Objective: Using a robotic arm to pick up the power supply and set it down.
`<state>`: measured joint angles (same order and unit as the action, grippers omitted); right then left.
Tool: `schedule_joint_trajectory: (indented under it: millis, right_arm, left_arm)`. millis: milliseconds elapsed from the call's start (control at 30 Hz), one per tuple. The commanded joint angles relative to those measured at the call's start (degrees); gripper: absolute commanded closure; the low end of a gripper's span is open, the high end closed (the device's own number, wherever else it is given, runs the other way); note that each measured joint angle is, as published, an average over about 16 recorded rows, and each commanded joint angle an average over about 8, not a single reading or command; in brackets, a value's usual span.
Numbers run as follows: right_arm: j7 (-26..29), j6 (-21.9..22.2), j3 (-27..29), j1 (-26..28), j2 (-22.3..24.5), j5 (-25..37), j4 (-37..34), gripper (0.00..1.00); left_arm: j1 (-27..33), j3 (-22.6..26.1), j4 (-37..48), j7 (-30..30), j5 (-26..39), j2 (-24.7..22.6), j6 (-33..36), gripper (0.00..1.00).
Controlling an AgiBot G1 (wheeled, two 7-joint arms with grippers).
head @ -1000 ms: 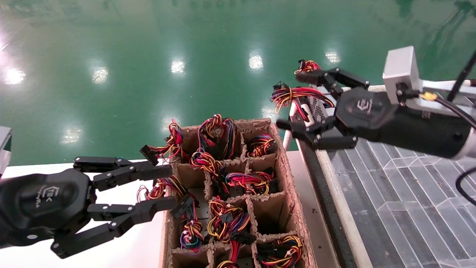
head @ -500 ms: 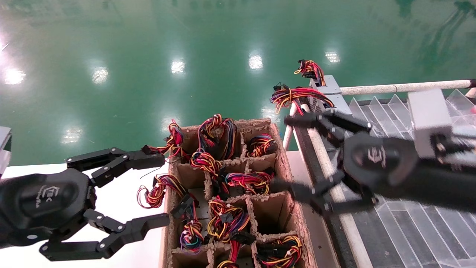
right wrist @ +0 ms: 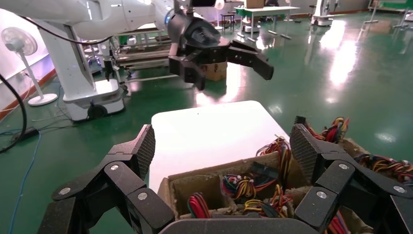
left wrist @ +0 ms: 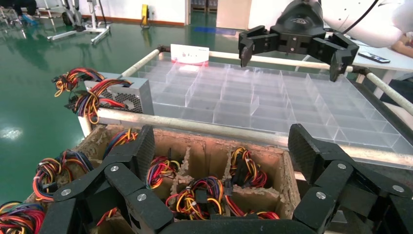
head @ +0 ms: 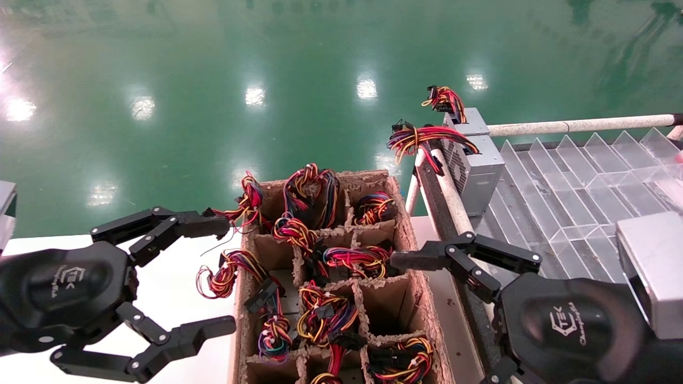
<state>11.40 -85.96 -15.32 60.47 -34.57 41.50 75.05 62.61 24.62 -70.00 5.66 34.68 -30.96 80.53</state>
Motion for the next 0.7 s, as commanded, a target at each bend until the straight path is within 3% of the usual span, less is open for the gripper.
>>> schedule_joint_trajectory:
  millis: [33,700]
  right_arm:
    - [0.43,-0.19,0.46,-0.74,0.31,-0.24,0.99,0.0]
    - [-0.54,0.2,-0.5,0.8,-0.32,0.23,-1.11,0.0]
  left_arm:
    - [0.0,0.0,0.0,0.0,0.0,0.0,-0.01,0.0]
    - [0.0,0.0,0.0,0.0,0.0,0.0,0.0,0.0]
